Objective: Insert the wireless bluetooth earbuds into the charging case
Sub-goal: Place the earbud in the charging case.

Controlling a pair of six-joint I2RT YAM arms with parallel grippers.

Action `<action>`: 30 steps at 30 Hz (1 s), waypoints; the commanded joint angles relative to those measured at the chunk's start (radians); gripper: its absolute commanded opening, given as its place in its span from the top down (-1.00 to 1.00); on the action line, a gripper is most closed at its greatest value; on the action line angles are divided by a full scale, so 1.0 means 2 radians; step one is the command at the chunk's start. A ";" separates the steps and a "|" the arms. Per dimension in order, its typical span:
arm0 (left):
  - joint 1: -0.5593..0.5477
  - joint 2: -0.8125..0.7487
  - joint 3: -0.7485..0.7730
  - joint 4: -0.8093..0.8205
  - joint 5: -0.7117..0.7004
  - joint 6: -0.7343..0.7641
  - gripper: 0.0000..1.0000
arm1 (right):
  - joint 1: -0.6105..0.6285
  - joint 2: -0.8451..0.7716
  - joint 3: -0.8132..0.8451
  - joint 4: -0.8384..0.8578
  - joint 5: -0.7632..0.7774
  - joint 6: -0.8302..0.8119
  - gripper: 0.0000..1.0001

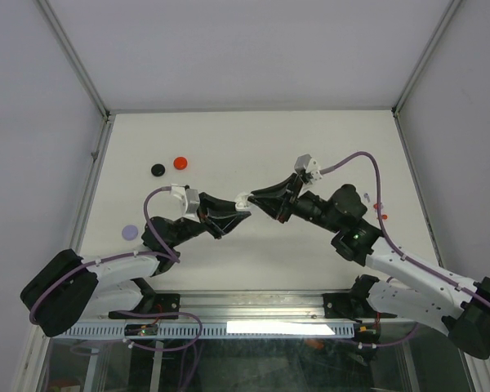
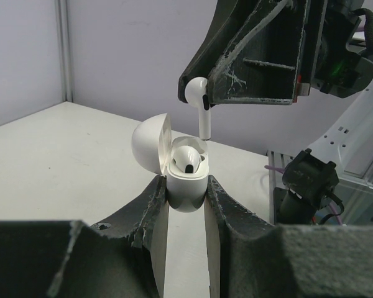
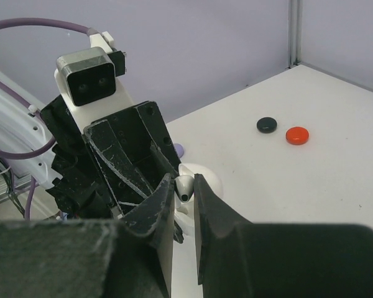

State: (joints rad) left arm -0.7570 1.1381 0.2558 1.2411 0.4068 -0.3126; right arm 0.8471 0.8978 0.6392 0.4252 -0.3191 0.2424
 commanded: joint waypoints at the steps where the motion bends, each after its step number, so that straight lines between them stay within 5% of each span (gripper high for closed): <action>1: 0.006 0.005 0.017 0.049 0.017 -0.022 0.99 | 0.008 0.003 -0.001 0.034 0.007 -0.016 0.86; 20: 0.006 0.003 0.016 0.049 0.004 -0.041 0.98 | 0.014 -0.012 -0.009 0.010 -0.003 -0.042 0.84; 30: 0.006 0.001 0.013 0.050 0.004 -0.047 0.98 | 0.014 -0.014 -0.003 -0.006 -0.015 -0.046 0.50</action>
State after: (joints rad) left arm -0.7570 1.1587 0.2577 1.2797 0.4217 -0.3874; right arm 0.8707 0.8967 0.6075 0.4030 -0.3286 0.1726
